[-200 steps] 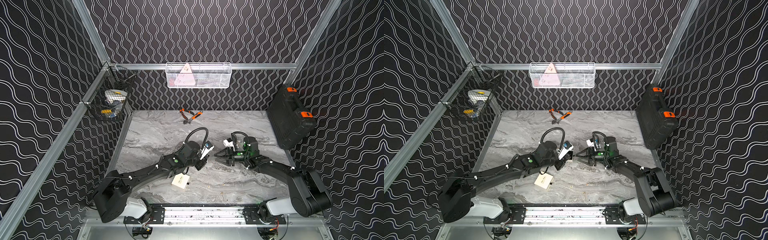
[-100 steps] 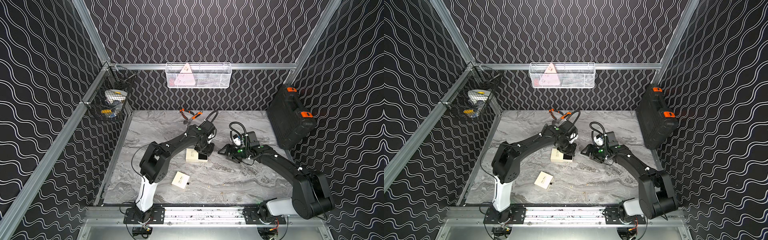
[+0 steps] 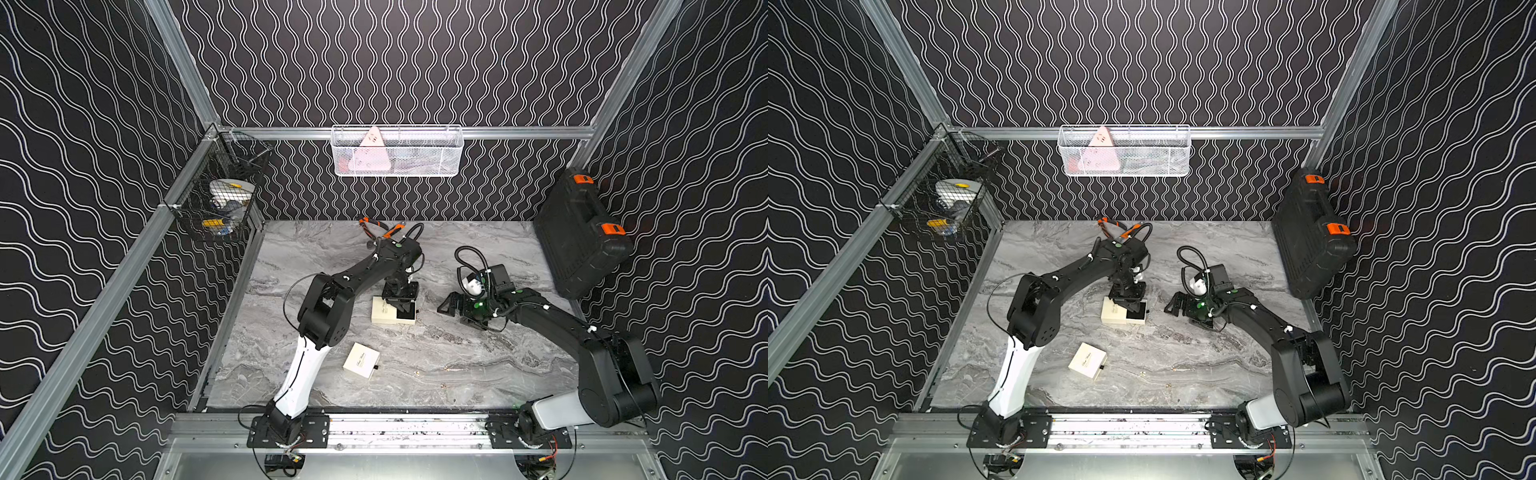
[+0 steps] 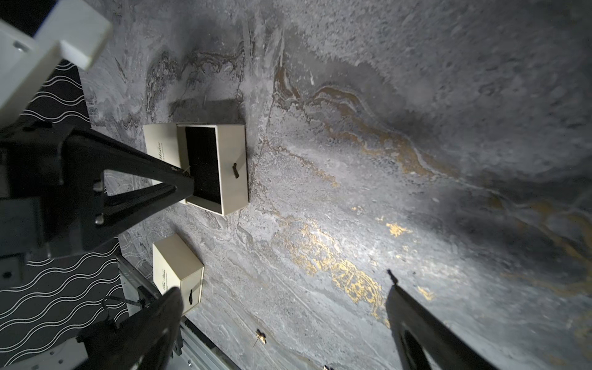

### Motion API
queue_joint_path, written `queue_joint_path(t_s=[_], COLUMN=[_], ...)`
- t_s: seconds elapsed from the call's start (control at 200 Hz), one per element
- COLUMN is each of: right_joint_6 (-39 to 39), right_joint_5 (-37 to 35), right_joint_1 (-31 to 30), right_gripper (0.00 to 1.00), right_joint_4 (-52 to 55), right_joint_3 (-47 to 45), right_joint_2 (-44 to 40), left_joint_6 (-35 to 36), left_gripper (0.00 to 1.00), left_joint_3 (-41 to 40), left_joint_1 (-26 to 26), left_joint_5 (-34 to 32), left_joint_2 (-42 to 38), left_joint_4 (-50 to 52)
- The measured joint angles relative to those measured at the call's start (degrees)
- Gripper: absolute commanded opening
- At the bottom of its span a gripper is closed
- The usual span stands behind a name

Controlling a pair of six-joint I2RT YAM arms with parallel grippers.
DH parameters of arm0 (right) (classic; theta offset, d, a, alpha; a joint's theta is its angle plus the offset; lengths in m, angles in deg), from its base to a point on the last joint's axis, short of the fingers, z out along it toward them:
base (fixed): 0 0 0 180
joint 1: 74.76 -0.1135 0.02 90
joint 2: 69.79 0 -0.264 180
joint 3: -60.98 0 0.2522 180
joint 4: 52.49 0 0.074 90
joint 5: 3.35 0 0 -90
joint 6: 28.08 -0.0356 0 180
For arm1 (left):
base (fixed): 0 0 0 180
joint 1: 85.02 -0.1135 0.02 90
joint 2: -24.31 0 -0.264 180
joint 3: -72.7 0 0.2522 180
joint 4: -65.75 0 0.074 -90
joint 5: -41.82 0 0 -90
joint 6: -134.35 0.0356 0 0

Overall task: Place the earrings into the drawer-style jewelry box
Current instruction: Insert the earring into the inner lining.

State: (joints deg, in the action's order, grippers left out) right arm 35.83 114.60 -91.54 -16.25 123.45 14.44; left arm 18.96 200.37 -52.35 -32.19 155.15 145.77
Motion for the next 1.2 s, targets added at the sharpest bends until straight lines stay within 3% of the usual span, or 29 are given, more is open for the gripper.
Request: queue_joint_path(t_s=[1.201], right_joint_6=[0.15], right_joint_5=[1.18], right_joint_1=[0.02], right_gripper=[1.0], right_joint_4=[-0.04], right_joint_3=[-0.02], right_joint_2=[0.85], left_joint_6=[1.2], left_gripper=[0.0], left_joint_3=[11.74], left_joint_1=[2.93], left_joint_5=[-7.69], left_joint_2=[9.46], left_joint_4=[6.01])
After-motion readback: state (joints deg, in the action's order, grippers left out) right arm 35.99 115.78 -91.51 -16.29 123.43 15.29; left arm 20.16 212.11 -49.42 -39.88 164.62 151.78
